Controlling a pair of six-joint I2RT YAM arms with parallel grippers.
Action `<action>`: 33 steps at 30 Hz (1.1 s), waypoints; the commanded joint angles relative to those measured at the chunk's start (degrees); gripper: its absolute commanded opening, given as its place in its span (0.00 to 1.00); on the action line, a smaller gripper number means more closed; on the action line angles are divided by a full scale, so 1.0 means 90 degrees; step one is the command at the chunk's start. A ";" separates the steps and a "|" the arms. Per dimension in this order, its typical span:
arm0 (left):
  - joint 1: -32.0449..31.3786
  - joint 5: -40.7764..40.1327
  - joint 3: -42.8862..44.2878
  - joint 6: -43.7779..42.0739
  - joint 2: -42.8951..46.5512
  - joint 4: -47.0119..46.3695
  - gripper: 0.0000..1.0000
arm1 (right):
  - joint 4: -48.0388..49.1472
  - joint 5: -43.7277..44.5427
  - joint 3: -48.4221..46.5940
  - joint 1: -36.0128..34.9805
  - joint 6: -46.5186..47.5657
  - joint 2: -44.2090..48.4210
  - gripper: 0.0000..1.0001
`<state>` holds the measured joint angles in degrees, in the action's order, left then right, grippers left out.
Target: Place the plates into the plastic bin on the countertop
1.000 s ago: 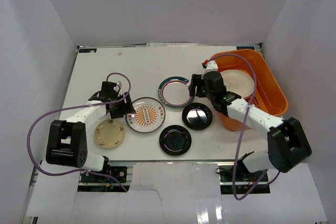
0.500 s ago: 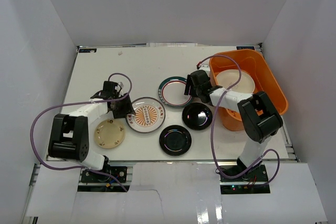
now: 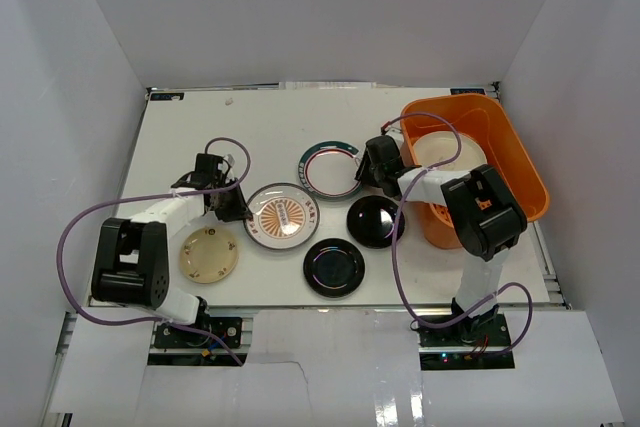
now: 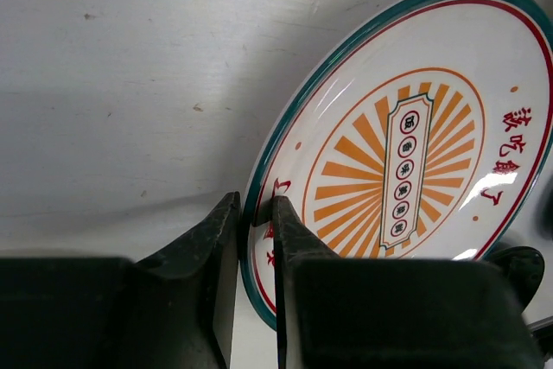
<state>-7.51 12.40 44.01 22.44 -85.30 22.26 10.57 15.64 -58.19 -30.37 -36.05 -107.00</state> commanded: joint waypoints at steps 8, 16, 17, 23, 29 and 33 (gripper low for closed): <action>0.0180 -0.0392 0.0120 -0.0012 0.0346 -0.0003 0.00 | 0.1032 -0.0146 0.0157 0.0044 -0.0740 0.0032 0.08; 0.0277 -0.0333 0.0032 0.0105 0.0970 -0.0120 0.00 | 0.1336 -0.0068 -0.0154 0.0005 -0.0204 0.1622 0.08; 0.0287 -0.0314 0.0032 0.0124 0.1049 -0.0139 0.00 | 0.1297 -0.0010 -0.0203 0.0015 -0.0106 0.1809 0.08; 0.0297 -0.0148 0.0012 0.0183 0.1634 -0.0256 0.00 | 0.0537 0.0324 -0.0214 0.0656 0.0549 0.3274 0.08; 0.0297 0.0437 0.0090 0.0455 0.2240 -0.0461 0.00 | -0.0205 -0.0077 0.0674 0.2796 0.0695 0.4671 0.08; 0.0297 0.0965 0.0451 0.0729 0.2514 -0.0520 0.00 | -0.0412 -0.0068 0.1065 0.3851 0.0881 0.5024 0.08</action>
<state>-5.15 15.11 44.18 26.04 -65.93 20.93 9.04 15.55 -50.65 1.63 -29.91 -62.61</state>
